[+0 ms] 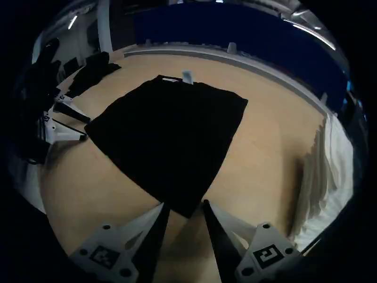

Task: Fold towel

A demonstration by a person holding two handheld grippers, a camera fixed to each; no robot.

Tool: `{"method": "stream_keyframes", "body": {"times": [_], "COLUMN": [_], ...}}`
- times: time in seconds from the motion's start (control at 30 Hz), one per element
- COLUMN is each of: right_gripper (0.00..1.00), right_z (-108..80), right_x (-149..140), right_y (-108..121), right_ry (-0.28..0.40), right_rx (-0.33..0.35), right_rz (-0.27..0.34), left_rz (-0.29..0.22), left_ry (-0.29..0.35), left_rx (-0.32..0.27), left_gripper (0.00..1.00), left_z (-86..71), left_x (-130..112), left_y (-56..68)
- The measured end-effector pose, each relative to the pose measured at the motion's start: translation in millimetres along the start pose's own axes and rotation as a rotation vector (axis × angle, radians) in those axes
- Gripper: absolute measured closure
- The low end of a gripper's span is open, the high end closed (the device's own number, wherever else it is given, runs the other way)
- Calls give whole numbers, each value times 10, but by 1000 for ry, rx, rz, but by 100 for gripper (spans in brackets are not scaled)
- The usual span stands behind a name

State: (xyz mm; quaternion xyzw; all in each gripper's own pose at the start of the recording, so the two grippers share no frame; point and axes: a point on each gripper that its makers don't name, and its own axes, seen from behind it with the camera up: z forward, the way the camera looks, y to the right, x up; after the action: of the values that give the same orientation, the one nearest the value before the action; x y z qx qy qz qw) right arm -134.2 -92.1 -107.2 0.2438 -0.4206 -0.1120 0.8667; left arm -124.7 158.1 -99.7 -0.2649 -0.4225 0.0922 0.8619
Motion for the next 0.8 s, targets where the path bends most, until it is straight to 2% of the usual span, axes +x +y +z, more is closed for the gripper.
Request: {"method": "stream_keyframes", "body": {"times": [0.1, 0.2, 0.3, 0.37, 0.5, 0.63, 0.8], "right_gripper": [58, 60, 67, 69, 75, 82, 84], "right_z": [4, 8, 12, 13, 10, 6, 3], "right_x": [2, 10, 12, 17, 33, 54, 72], "right_y": [0, -1, -5, -9, -14, -14, -13], "right_ry": [0, 0, -2, -5, -6, -4, 0], "right_rx": [-3, -4, -3, -1, 0, -2, -2], "right_rz": [6, 8, 11, 15, 18, 18, 24], "left_rz": [11, 12, -1, -15, -32, -31, -49], "left_ry": [-3, -7, -10, -13, -16, -16, -18], "left_rx": [37, 50, 57, 75, 91, 86, 77], "left_gripper": [43, 55, 68, 80, 88, 91, 92], "left_z": [11, 11, 11, 10, 10, 11, 7], "left_x": [-6, -8, -12, -10, -4, -12, -9], "left_y": [-64, -90, -125, -175, -210, -187, -147]}}
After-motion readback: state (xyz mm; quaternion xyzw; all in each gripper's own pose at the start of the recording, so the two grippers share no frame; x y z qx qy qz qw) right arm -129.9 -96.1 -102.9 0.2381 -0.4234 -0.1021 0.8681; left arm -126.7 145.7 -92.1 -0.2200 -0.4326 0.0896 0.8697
